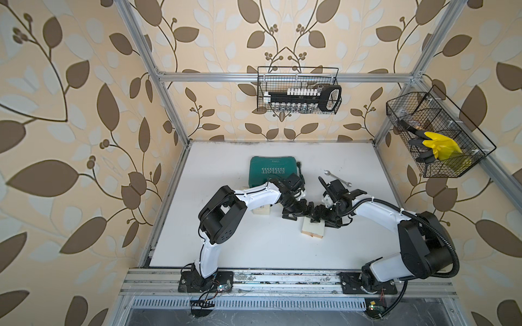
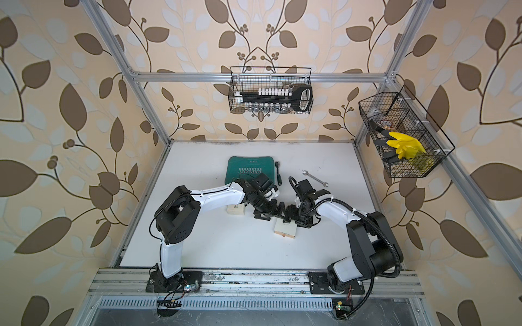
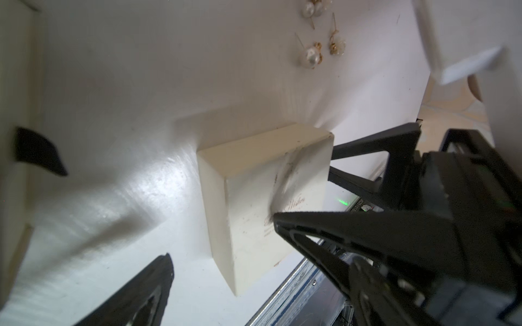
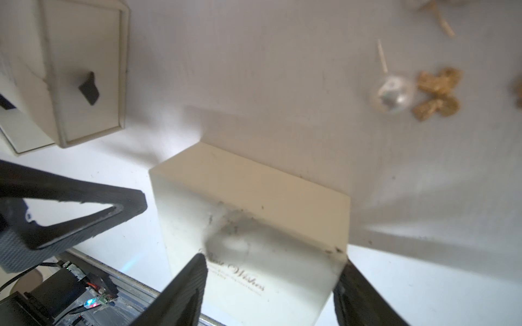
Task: Take out the earrings from the drawer-style jewelry box
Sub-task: Move the jewelry box to the center of the board.
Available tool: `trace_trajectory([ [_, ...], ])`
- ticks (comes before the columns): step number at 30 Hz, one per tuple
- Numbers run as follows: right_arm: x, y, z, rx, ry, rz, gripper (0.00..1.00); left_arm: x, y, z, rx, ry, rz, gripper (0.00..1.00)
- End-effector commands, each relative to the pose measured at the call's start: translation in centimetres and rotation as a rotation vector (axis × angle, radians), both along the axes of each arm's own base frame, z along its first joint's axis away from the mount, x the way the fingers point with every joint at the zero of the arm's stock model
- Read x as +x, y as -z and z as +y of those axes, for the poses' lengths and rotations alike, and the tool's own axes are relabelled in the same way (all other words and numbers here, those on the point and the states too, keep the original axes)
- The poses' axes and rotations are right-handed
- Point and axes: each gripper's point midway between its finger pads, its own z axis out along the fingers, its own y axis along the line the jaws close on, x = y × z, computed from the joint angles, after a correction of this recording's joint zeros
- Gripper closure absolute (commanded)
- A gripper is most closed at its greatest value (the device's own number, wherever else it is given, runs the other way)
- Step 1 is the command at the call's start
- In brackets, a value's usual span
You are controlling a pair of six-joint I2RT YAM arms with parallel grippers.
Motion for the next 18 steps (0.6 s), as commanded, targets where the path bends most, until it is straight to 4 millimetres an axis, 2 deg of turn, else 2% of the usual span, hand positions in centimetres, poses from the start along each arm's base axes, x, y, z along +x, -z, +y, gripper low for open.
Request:
trace_trajectory([
  [1,5.6,-4.8,4.6,0.18,-0.038,-0.221,0.3,-3.8,-4.7,-2.2,-0.158,0.128,-0.021,0.01],
  [4,6.1,-5.4,4.6,0.173,-0.042,-0.25,0.3,-2.1,-5.8,-1.4,-0.171,0.054,-0.104,0.01],
  [9,5.3,-5.1,2.3,0.057,-0.019,-0.302,0.3,0.6,-6.3,0.6,-0.113,-0.037,-0.272,0.01],
  [12,3.9,-5.3,0.8,0.006,0.005,-0.332,0.3,1.1,-6.4,0.8,-0.102,-0.053,-0.304,0.01],
  [18,2.4,-5.6,-1.3,-0.066,-0.008,-0.393,0.3,0.6,-6.2,1.3,-0.113,-0.045,-0.315,0.01],
])
